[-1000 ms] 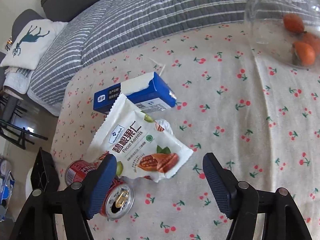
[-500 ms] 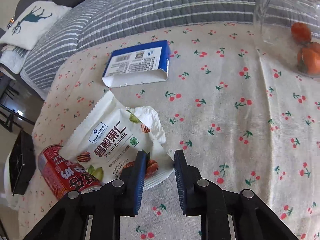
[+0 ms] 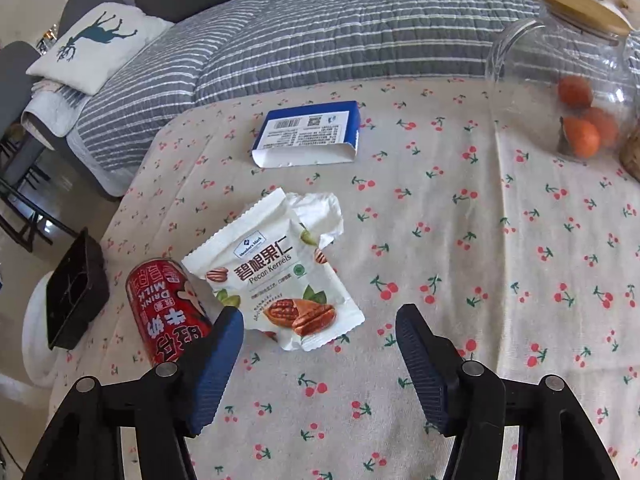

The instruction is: Collect trash

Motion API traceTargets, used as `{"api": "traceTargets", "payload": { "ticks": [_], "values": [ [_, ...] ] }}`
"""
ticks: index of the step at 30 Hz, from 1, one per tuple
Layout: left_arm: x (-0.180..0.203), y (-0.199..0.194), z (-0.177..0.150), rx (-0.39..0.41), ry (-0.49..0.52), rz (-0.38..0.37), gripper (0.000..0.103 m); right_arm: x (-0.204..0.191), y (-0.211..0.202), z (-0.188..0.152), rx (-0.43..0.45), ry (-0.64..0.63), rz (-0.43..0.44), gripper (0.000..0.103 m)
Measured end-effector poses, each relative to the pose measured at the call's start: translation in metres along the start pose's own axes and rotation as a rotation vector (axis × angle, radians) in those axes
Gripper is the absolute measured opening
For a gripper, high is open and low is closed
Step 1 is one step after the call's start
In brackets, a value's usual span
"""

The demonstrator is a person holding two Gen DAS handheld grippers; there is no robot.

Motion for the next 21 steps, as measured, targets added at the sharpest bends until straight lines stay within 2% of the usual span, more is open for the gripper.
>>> {"api": "traceTargets", "payload": {
  "ticks": [4, 5, 6, 7, 8, 10, 12, 13, 15, 18, 21],
  "values": [
    [-0.01, 0.005, 0.0, -0.011, 0.005, 0.029, 0.071, -0.006, 0.031, 0.002, -0.04, -0.009, -0.023, 0.068],
    [-0.013, 0.007, -0.001, -0.014, 0.003, 0.035, 0.071, -0.009, 0.038, 0.002, -0.047, -0.025, -0.033, 0.063],
    [-0.015, 0.008, -0.001, -0.018, 0.001, 0.039, 0.071, -0.012, 0.045, 0.001, -0.06, -0.048, -0.043, 0.053],
    [-0.017, 0.01, -0.001, -0.021, -0.001, 0.043, 0.071, -0.017, 0.055, -0.005, -0.091, -0.086, -0.056, 0.034],
    [-0.019, 0.01, -0.002, -0.022, 0.0, 0.047, 0.071, -0.019, 0.055, -0.005, -0.062, -0.125, -0.082, 0.032],
    [-0.021, 0.01, -0.002, -0.024, 0.003, 0.055, 0.071, -0.024, 0.054, -0.006, -0.072, -0.176, -0.117, 0.031],
    [-0.022, 0.011, -0.002, -0.024, 0.003, 0.055, 0.071, -0.023, 0.05, -0.006, -0.078, -0.181, -0.102, 0.02],
    [-0.022, 0.01, -0.003, -0.025, 0.002, 0.052, 0.071, -0.02, 0.048, -0.006, -0.079, -0.17, -0.081, 0.0],
    [-0.021, 0.01, -0.004, -0.024, 0.001, 0.048, 0.071, -0.016, 0.043, -0.009, -0.106, -0.137, -0.034, 0.0],
    [-0.019, 0.006, -0.004, -0.016, -0.003, 0.038, 0.071, -0.01, 0.032, -0.014, -0.109, -0.123, -0.016, 0.0],
    [-0.015, 0.004, -0.003, -0.01, -0.004, 0.028, 0.071, -0.004, 0.017, -0.013, -0.068, -0.118, -0.014, 0.0]
  ]
}}
Point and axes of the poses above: each gripper's, at about its wrist camera, not at the fingertips, and y roughly the way its jaws point, x to its right, z to its top, the point moved 8 cm from there along y, roughly the way its jaws point, and after that the axes turned 13 degrees about -z, right-handed, at the moved point
